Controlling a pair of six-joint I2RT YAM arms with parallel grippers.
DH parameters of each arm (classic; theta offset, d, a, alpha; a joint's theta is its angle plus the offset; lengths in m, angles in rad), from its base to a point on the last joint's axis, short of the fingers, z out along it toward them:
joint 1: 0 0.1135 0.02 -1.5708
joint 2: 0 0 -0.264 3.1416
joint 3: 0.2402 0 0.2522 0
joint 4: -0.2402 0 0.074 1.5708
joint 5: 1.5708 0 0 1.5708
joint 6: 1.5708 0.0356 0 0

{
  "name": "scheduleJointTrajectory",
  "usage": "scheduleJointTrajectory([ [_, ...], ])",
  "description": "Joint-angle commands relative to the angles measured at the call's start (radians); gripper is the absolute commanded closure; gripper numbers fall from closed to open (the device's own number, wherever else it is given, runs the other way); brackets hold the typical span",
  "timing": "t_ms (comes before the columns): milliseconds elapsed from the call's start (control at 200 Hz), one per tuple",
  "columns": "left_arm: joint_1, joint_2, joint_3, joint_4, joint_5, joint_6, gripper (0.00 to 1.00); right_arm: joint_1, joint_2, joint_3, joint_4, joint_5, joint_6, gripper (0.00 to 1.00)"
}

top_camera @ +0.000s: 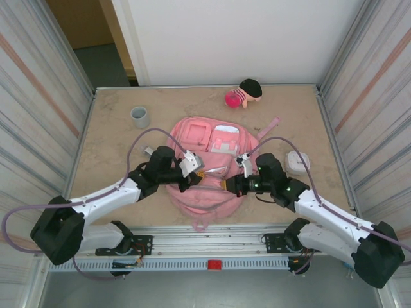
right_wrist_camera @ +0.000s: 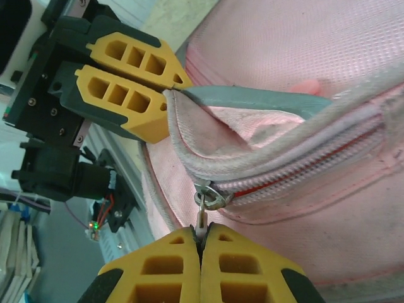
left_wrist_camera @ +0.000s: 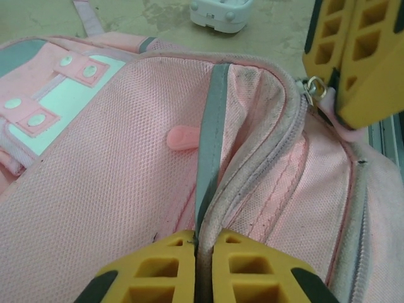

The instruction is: Pack books, pencil case, and school supplies into a backpack

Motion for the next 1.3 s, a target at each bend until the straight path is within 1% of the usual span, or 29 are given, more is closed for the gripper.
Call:
scheduleJointTrajectory([
  [0, -0.006, 0.007, 0.068, 0.099, -0.091, -0.031, 0.90, 0.074, 0.046, 0.067, 0.043, -0.008, 0.020, 0.99],
  [135, -0.035, 0.014, 0.080, 0.113, -0.058, -0.015, 0.89, 0.122, 0.141, 0.114, 0.084, 0.014, 0.037, 0.97],
  [276, -0.054, 0.015, 0.082, 0.117, -0.049, -0.005, 0.89, 0.133, 0.174, 0.137, 0.083, 0.050, 0.052, 0.94],
  [336, -0.054, 0.011, 0.079, 0.119, -0.053, -0.003, 0.89, 0.131, 0.166, 0.138, 0.061, 0.081, 0.059, 0.87],
  [391, -0.055, 0.006, 0.071, 0.121, -0.065, 0.001, 0.89, 0.126, 0.149, 0.130, 0.036, 0.110, 0.081, 0.79],
  [501, -0.055, -0.004, 0.057, 0.119, -0.076, 0.021, 0.88, 0.080, 0.085, 0.062, 0.048, 0.083, 0.153, 0.63],
  [561, -0.055, -0.004, 0.055, 0.117, -0.074, 0.030, 0.88, 0.048, 0.057, 0.018, 0.075, 0.058, 0.197, 0.57],
  [576, -0.055, -0.004, 0.053, 0.117, -0.073, 0.031, 0.87, 0.039, 0.028, 0.009, 0.082, 0.051, 0.207, 0.56],
  [651, -0.055, -0.004, 0.045, 0.122, -0.065, 0.041, 0.87, 0.006, -0.012, -0.021, 0.102, 0.034, 0.252, 0.52],
  [757, -0.055, -0.004, 0.034, 0.128, -0.048, 0.058, 0.86, -0.039, -0.033, -0.034, 0.107, 0.029, 0.316, 0.49],
  [877, -0.055, -0.007, 0.030, 0.130, -0.023, 0.075, 0.86, -0.098, -0.002, -0.048, 0.184, -0.030, 0.434, 0.48],
  [947, -0.056, -0.008, 0.029, 0.130, -0.007, 0.084, 0.86, -0.111, 0.022, -0.055, 0.232, -0.040, 0.486, 0.47],
  [1057, -0.055, -0.011, 0.030, 0.124, 0.014, 0.100, 0.86, -0.113, 0.046, -0.042, 0.252, -0.039, 0.509, 0.47],
  [1168, -0.068, -0.012, 0.034, 0.095, 0.016, 0.140, 0.86, -0.116, 0.046, -0.038, 0.275, -0.033, 0.525, 0.50],
  [1248, -0.092, -0.011, 0.051, 0.040, -0.034, 0.185, 0.86, -0.117, 0.046, -0.029, 0.282, -0.026, 0.535, 0.52],
  [1293, -0.106, -0.012, 0.060, 0.015, -0.051, 0.203, 0.86, -0.117, 0.046, -0.027, 0.280, -0.016, 0.544, 0.56],
])
